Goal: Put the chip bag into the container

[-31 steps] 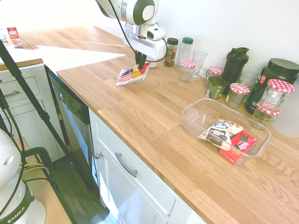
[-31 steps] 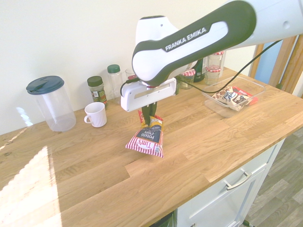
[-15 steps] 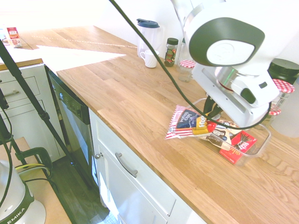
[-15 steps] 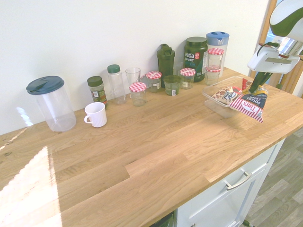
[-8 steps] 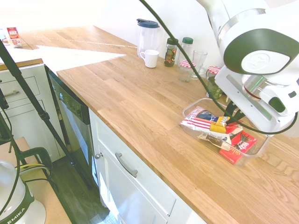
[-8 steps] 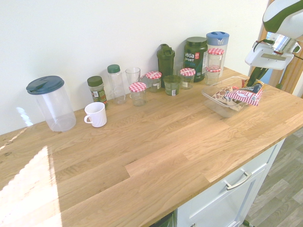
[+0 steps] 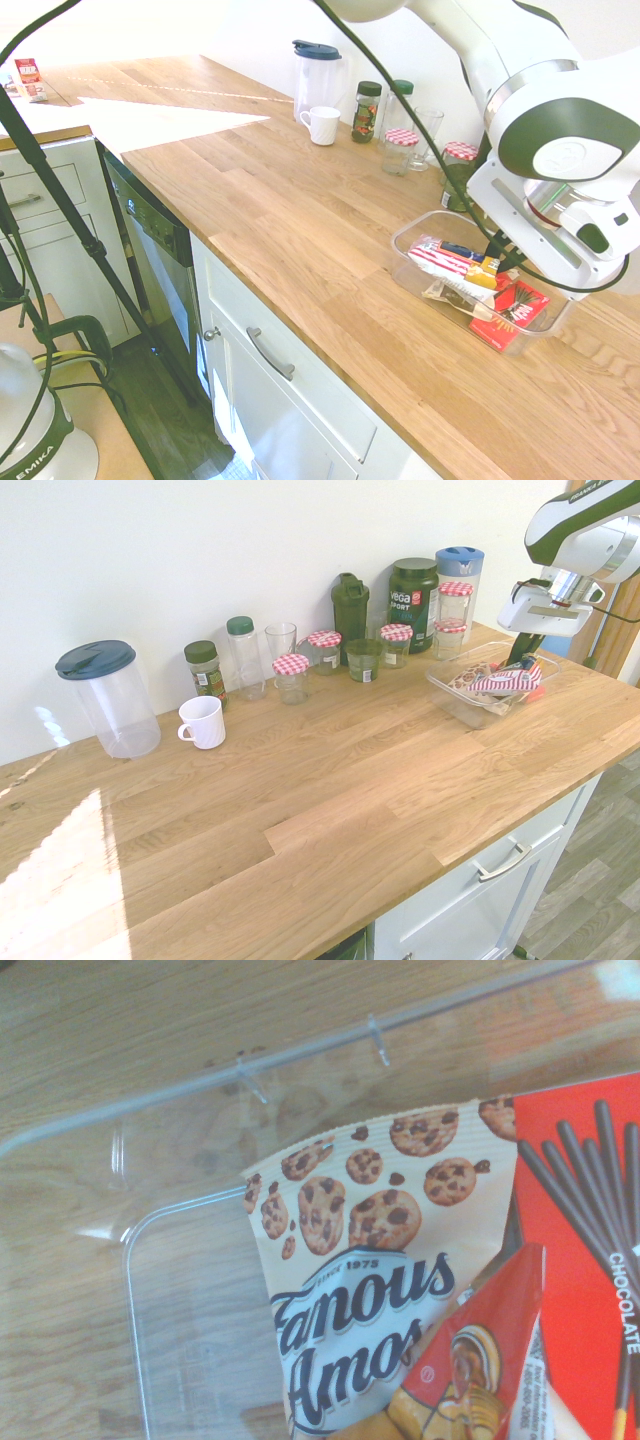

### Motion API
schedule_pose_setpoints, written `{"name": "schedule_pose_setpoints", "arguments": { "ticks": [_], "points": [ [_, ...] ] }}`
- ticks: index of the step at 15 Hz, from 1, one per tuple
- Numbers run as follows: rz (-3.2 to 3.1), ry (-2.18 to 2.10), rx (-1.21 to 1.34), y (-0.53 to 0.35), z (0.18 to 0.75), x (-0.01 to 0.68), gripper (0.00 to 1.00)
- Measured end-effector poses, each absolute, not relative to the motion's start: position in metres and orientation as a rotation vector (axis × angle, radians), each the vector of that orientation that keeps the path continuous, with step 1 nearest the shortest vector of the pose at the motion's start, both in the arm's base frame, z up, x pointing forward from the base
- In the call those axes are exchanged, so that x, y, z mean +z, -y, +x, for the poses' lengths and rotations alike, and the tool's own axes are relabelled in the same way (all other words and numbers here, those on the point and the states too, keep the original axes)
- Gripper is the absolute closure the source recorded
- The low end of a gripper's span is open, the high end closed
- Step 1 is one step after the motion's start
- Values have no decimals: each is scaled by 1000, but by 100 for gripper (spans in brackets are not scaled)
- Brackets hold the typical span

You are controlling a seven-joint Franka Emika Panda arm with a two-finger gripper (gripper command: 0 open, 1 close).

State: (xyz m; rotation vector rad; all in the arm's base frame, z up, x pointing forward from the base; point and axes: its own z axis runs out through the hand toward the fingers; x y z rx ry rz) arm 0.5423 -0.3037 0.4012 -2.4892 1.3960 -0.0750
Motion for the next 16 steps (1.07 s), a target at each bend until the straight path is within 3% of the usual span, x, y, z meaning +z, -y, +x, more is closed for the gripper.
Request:
{"name": "schedule_pose_setpoints", "arguments": {
  "ticks": [10, 16],
  "points": [
    [-2489, -1408, -96, 306, 546, 410, 0],
    [-2509, -1429, -222, 304, 529, 480, 0]
  ]
}}
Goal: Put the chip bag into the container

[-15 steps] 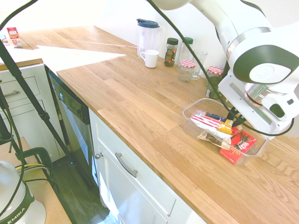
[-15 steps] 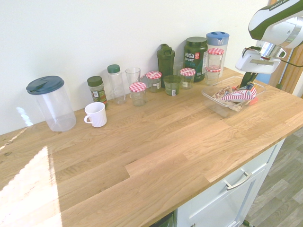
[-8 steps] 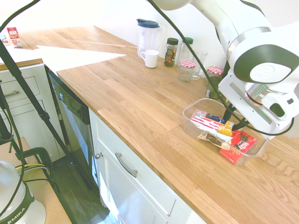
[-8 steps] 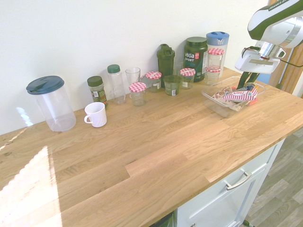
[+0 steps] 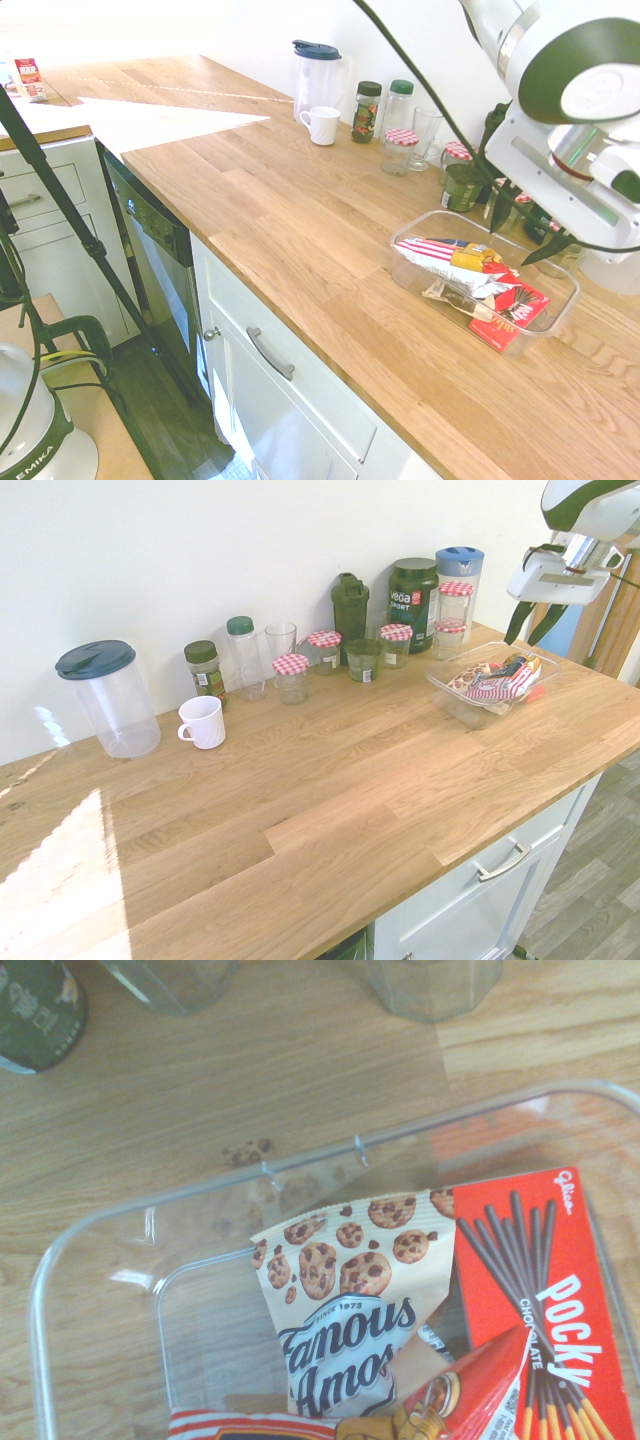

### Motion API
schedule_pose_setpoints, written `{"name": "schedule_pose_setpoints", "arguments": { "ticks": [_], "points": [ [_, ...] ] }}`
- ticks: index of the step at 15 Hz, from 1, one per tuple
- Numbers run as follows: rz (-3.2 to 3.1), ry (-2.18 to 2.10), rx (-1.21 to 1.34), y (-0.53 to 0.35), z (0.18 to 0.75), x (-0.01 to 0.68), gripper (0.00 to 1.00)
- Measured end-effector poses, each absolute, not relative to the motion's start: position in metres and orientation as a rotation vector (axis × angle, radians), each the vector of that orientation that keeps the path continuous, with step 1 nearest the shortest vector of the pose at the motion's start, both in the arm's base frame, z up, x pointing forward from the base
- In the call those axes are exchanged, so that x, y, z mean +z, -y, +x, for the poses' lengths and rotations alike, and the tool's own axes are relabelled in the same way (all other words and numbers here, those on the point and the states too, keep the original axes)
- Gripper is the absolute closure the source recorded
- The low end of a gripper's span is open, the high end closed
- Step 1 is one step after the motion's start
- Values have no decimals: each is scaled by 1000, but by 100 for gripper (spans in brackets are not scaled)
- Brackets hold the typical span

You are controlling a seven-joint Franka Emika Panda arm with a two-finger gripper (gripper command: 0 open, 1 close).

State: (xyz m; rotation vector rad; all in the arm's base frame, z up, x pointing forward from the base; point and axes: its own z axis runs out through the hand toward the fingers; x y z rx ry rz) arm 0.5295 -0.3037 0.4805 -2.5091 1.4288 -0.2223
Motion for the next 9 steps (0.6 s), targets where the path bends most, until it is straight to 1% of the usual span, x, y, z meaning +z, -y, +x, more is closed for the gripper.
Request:
{"name": "schedule_pose_setpoints", "arguments": {
  "ticks": [5, 9],
  "points": [
    [-2560, -1396, -278, 255, 506, 528, 0],
    [-2597, -1398, -280, 208, 492, 539, 0]
  ]
}}
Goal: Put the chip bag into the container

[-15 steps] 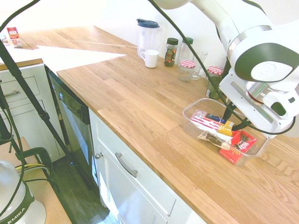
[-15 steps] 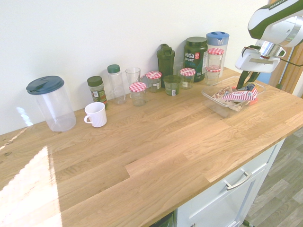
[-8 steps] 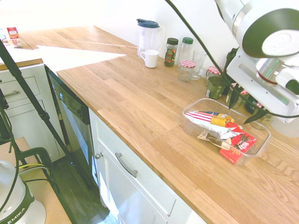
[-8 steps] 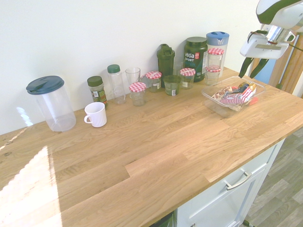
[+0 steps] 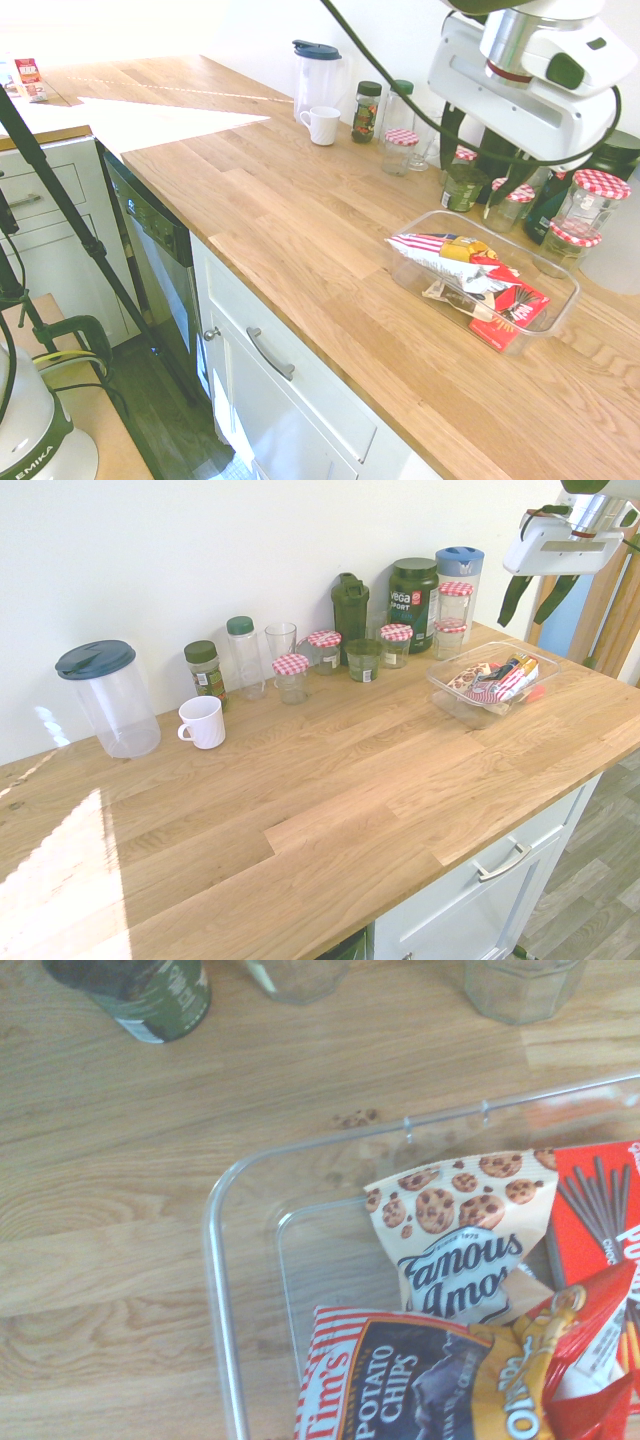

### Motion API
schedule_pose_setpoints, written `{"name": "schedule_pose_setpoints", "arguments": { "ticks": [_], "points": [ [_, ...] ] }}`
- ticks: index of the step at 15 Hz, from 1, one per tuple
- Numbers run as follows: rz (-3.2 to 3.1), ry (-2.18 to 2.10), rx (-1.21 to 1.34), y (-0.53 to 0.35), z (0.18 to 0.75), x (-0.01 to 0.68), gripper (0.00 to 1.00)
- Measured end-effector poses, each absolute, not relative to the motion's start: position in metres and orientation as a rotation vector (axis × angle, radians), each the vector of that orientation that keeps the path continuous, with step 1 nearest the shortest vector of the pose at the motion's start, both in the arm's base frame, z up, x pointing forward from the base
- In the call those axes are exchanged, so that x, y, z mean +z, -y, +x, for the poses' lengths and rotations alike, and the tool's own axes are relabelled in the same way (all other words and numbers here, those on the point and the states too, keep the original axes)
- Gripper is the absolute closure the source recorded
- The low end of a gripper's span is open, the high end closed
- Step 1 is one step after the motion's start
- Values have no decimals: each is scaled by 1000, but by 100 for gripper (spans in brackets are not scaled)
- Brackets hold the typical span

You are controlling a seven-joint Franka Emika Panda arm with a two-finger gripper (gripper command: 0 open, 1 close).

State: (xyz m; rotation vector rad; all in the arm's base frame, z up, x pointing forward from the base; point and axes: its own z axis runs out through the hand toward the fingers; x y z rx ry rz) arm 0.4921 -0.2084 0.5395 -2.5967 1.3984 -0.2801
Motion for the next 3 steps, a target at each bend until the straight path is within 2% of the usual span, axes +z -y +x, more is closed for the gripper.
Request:
{"name": "schedule_pose_setpoints", "arguments": {
  "ticks": [3],
  "points": [
    [-2616, -1437, -301, 181, 473, 550, 0]
  ]
}}
